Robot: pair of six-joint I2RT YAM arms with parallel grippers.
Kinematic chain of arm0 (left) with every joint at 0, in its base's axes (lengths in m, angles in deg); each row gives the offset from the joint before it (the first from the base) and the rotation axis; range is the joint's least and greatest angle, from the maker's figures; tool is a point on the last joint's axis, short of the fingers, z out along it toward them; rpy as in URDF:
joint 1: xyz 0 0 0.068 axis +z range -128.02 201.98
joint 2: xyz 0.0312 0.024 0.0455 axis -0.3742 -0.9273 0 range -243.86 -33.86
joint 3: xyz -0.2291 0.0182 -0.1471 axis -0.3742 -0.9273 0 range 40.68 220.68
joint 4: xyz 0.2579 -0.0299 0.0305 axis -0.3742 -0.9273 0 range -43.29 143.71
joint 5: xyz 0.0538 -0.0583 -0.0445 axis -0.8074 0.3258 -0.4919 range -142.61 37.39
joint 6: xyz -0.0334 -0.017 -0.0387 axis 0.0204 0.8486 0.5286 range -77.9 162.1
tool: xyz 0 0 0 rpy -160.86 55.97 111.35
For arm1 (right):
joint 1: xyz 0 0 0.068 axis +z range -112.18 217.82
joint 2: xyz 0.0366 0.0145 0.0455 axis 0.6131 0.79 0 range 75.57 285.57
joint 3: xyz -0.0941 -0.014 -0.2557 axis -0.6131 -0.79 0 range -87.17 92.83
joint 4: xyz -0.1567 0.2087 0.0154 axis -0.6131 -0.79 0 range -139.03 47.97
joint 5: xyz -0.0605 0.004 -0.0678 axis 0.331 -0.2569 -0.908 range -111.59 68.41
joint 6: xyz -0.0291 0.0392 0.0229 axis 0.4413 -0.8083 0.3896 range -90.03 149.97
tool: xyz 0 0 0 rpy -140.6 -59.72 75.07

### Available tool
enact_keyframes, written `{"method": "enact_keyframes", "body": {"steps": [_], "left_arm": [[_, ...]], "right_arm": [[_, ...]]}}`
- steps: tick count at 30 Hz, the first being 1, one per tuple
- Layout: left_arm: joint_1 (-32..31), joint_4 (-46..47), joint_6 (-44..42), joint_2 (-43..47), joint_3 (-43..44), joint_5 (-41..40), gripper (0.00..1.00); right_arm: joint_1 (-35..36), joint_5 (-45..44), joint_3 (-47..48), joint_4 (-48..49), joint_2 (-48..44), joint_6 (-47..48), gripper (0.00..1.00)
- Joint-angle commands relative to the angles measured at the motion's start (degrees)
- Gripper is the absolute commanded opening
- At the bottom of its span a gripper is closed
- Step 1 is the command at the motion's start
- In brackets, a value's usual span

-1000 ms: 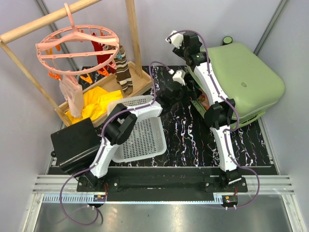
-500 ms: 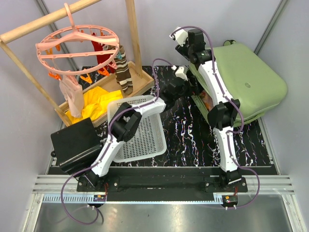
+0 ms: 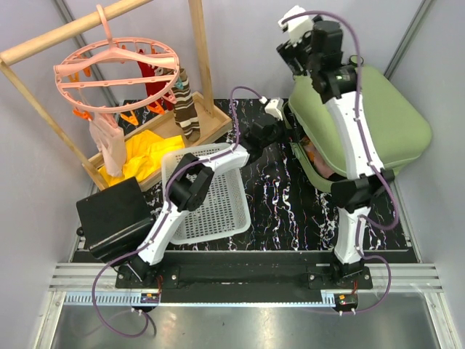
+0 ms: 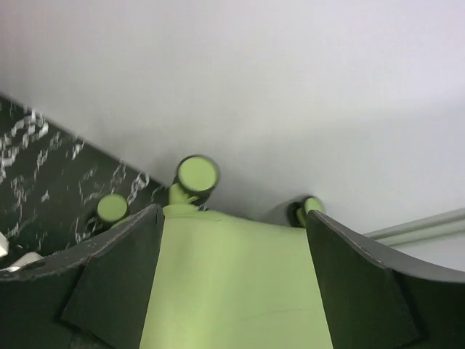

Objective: Open, take out, and arrange the luggage
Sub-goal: Open the luggage

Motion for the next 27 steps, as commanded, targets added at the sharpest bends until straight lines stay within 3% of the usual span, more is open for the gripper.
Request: {"method": "enact_keyframes", "body": {"steps": [1,4,7,9,11,14,18,22,25,27], "left_arm": [[-3.29,9.58,-0.27,1.41,7.26,6.88,0.94],[-3.38,8.97,-0.01,0.26,9.28,8.02,0.94],[-3.38,9.14,0.26,0.26,9.99,7.94,0.95],[-3.38,8.97,-0.26,0.34,10.43,8.11,0.95],[-3.38,8.79,-0.79,0.43,10.87,8.46,0.95],[-3.38,8.96,-1.32,0.17,11.57,9.25,0.95],[-3.38,10.19,-2.11,0.25,12.10,11.01,0.96],[-3.38,11.25,-2.55,-0.27,12.80,12.15,0.97],[-3.38,10.98,-2.03,-0.80,14.12,12.85,0.97],[-3.38,11.16,-1.94,-0.80,14.21,13.73,0.98]], "right_arm": [[0.37,-1.51,1.77,0.74,-4.85,-4.51,0.88],[2.38,-6.24,1.08,-4.18,-7.04,-6.26,0.89],[5.55,-10.65,-15.64,-4.11,-17.46,-11.43,0.90],[5.82,-6.89,-23.85,-2.00,-23.54,-21.70,0.91],[5.82,0.20,-38.87,4.40,-34.61,-30.73,0.92],[5.82,4.90,-54.89,8.91,-46.23,-37.46,0.95],[5.82,1.57,-65.18,4.08,-50.64,-36.86,0.95],[5.82,4.01,-74.77,4.33,-55.64,-37.73,0.96],[6.17,4.82,-78.64,3.64,-54.96,-37.65,0.95],[7.13,0.80,-80.57,3.54,-53.20,-36.86,0.95]]}}
